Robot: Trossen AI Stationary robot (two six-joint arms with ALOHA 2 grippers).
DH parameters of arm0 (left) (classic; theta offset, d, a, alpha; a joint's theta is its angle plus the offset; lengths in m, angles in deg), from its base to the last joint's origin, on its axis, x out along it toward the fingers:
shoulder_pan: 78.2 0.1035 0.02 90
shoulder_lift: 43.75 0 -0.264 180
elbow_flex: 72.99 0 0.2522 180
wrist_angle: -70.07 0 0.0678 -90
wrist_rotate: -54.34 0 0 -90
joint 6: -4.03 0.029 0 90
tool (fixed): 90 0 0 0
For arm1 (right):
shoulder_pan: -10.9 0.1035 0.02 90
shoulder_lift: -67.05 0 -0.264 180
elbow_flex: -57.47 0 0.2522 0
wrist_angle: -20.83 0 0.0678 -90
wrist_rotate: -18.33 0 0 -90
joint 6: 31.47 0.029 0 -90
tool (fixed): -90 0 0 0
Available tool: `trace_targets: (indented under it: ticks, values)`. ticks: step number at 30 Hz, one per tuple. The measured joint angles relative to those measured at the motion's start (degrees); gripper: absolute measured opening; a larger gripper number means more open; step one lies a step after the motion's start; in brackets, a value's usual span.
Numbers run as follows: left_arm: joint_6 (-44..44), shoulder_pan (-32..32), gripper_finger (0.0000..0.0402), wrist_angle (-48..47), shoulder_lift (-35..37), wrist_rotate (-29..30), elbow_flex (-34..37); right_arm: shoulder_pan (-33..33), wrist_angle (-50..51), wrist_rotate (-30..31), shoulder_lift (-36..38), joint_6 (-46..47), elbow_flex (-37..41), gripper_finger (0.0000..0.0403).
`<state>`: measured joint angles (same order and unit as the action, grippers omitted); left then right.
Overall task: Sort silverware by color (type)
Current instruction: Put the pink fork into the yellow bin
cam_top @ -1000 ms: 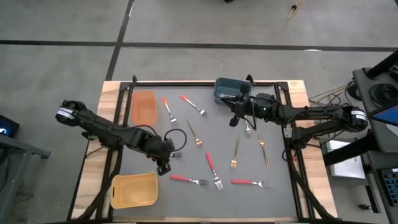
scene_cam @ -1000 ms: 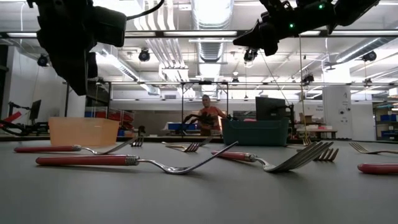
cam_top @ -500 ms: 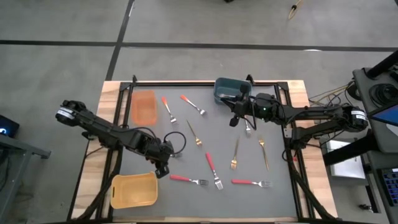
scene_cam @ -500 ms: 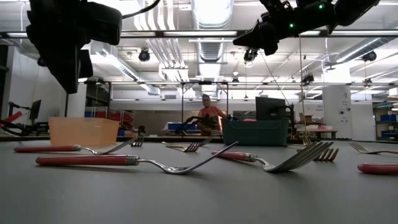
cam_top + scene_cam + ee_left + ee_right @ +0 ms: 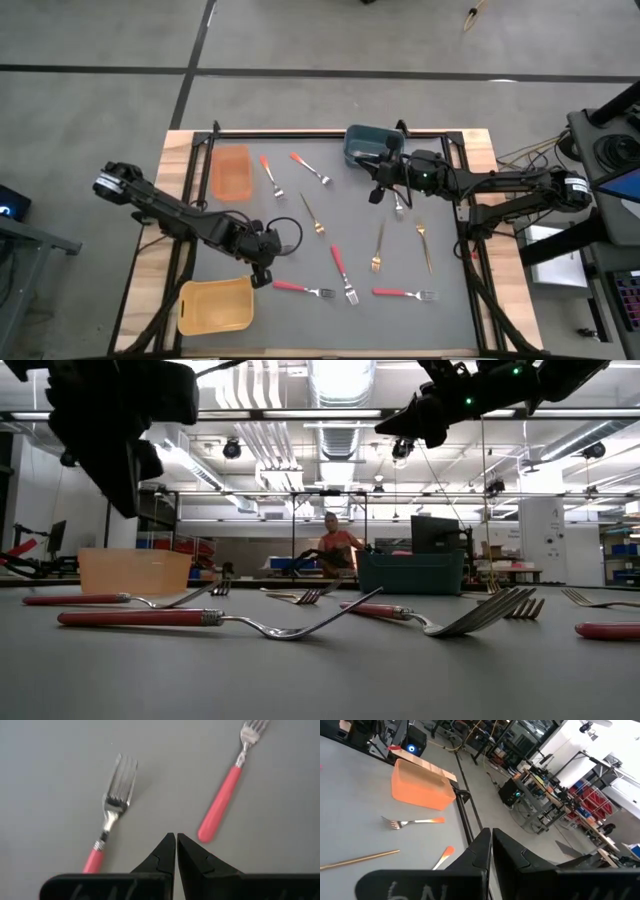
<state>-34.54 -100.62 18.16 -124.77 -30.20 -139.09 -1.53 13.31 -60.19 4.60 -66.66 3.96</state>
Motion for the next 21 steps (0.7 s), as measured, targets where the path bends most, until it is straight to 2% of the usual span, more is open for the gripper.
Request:
trace_targets:
  ticks: [7,14,21]
  values:
    - [3.47,-0.07,0.0000,-5.96,-4.29,1.62,-4.85,0.00,0.04,0.02,0.00,0.23,0.00,0.0009]
    - [3.10,-0.04,0.0000,-7.16,-4.56,1.74,-4.52,0.00,0.22,0.04,0.00,0.21,0.04,0.0009]
    - [3.60,0.07,0.0011,-8.61,-4.52,4.78,-4.51,0.00,1.64,0.07,0.00,0.08,0.07,0.0009]
